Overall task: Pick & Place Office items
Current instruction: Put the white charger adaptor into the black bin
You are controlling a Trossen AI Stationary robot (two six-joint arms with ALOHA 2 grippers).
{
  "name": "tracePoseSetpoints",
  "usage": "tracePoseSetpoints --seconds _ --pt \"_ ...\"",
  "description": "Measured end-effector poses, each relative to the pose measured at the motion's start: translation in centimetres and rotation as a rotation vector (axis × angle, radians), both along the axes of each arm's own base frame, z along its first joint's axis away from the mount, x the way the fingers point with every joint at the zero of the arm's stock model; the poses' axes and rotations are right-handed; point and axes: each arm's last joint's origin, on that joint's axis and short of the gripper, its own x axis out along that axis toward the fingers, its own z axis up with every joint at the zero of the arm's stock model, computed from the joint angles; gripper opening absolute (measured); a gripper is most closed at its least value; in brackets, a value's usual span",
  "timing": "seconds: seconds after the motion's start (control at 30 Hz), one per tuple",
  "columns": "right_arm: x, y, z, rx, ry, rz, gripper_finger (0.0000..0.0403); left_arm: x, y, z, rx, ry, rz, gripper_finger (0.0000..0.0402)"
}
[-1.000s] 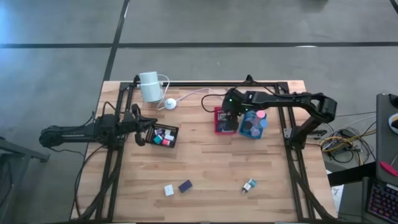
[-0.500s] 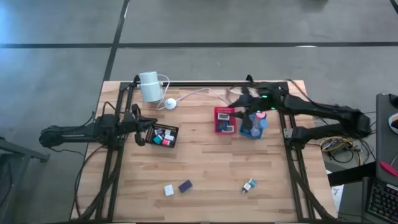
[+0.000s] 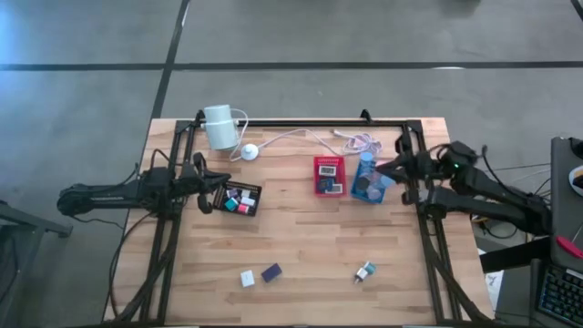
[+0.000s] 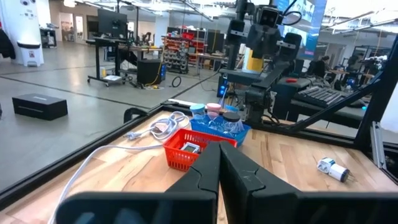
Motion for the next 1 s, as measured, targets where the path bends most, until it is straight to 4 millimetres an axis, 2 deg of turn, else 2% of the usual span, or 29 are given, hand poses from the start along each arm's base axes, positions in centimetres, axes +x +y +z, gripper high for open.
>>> tracePoseSetpoints --seconds 0.23,0.53,0.87,1.0 --pt "-2.2 0.9 -1.9 0.049 -0.082 0.010 0.0011 0.1 0.0 -0.1 -0.001 0.008 0.001 0.0012" --pt "-3.2 1.4 -4.0 0.046 -0.139 0.018 0.0011 0.1 0.0 -0.2 -0.005 0.012 0.001 0.0012" --pt "-2.7 1.2 -6.3 0.049 -0.108 0.016 0.0011 0.2 0.0 -1.0 -0.002 0.026 0.002 0.0012" --pt "-2.3 1.2 -7.2 0.023 -0.141 0.066 0.0011 0.2 0.0 -1.1 0.005 0.027 0.003 0.0012"
